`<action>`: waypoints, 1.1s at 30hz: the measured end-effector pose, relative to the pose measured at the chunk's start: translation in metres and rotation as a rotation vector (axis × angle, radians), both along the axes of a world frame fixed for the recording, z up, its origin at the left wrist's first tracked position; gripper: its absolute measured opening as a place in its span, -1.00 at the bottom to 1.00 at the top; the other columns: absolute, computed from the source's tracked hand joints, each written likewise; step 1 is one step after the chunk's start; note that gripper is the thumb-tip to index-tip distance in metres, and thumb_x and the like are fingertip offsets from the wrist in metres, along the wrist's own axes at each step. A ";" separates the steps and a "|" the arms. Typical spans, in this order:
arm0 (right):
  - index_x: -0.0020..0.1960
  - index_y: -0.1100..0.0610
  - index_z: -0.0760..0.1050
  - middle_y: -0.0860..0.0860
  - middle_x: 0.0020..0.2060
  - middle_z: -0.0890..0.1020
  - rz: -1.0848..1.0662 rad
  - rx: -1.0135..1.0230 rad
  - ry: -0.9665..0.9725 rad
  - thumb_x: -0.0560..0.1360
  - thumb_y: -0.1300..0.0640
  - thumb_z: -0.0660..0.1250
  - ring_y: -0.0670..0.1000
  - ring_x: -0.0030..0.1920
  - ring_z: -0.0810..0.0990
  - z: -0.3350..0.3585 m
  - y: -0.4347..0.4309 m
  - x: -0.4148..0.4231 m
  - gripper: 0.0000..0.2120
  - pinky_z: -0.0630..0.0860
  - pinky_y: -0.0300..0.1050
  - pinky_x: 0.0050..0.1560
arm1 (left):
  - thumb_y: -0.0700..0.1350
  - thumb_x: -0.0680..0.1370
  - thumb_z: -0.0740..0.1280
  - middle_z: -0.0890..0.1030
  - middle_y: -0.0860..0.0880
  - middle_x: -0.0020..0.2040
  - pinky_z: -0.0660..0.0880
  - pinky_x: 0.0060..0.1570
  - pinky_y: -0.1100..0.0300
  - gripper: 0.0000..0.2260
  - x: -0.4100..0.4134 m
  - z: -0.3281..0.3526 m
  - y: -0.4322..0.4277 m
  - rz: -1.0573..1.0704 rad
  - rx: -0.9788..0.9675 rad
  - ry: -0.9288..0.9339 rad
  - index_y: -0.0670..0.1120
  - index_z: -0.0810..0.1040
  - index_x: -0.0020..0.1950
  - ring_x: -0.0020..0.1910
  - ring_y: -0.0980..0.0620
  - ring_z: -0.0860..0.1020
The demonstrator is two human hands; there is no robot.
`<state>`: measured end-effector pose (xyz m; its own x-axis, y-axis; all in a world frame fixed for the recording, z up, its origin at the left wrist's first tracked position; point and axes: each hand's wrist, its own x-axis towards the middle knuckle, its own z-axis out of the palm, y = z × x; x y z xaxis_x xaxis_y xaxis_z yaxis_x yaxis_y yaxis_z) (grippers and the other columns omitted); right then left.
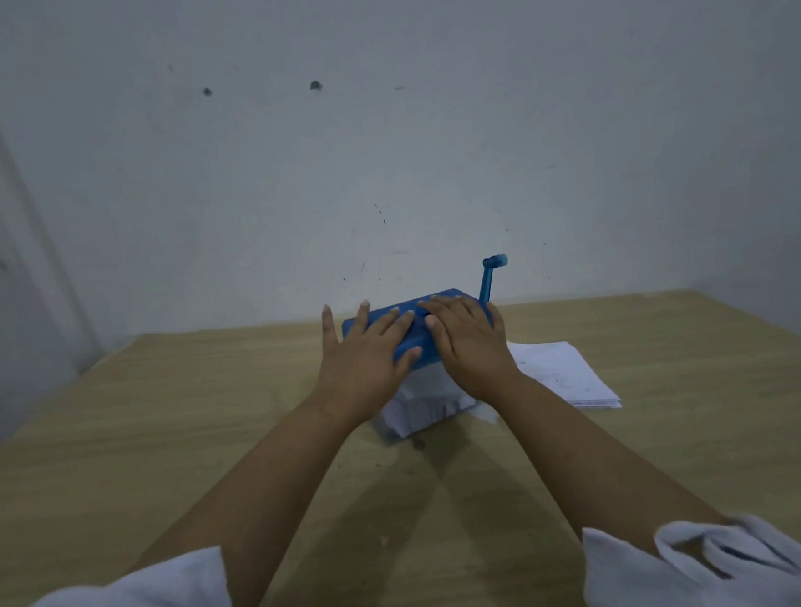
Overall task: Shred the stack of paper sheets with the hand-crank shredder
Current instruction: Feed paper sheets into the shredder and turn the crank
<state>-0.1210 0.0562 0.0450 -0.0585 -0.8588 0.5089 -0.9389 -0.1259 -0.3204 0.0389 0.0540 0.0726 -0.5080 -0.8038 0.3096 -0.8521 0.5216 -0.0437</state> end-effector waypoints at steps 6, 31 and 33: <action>0.53 -0.06 0.02 -0.13 0.51 0.09 0.060 0.054 0.142 0.65 0.00 -0.07 -0.05 0.51 -0.01 -0.001 -0.017 0.007 -0.56 -0.20 -0.02 0.44 | 0.14 0.64 -0.08 -0.06 0.10 0.56 -0.27 0.41 -0.19 -0.52 0.024 -0.010 -0.048 0.097 0.010 0.044 0.16 -0.14 0.54 0.54 0.00 -0.13; 0.02 0.29 0.62 0.20 -0.02 0.65 -0.396 -0.242 -0.487 0.44 0.35 0.31 0.23 0.05 0.58 -0.059 0.020 -0.135 -0.81 0.41 0.01 0.17 | 0.04 0.66 0.05 0.11 0.03 0.54 0.01 0.43 0.26 -0.55 -0.110 -0.085 0.016 -0.345 0.341 0.365 -0.02 0.12 0.54 0.52 0.11 0.02; 0.02 0.29 0.62 0.22 -0.02 0.64 -0.474 -0.224 -0.494 0.43 0.33 0.34 0.27 0.04 0.56 -0.076 0.023 -0.146 -0.81 0.39 -0.01 0.15 | 0.06 0.65 0.06 0.08 0.01 0.55 0.01 0.45 0.20 -0.52 -0.134 -0.091 0.012 -0.356 0.406 0.360 -0.04 0.10 0.55 0.53 0.07 0.02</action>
<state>-0.2675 0.0789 -0.0313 -0.6685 -0.5618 0.4873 -0.6604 0.1471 -0.7364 -0.0953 0.0664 -0.0182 -0.6861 -0.6942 0.2176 -0.5483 0.6900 0.4725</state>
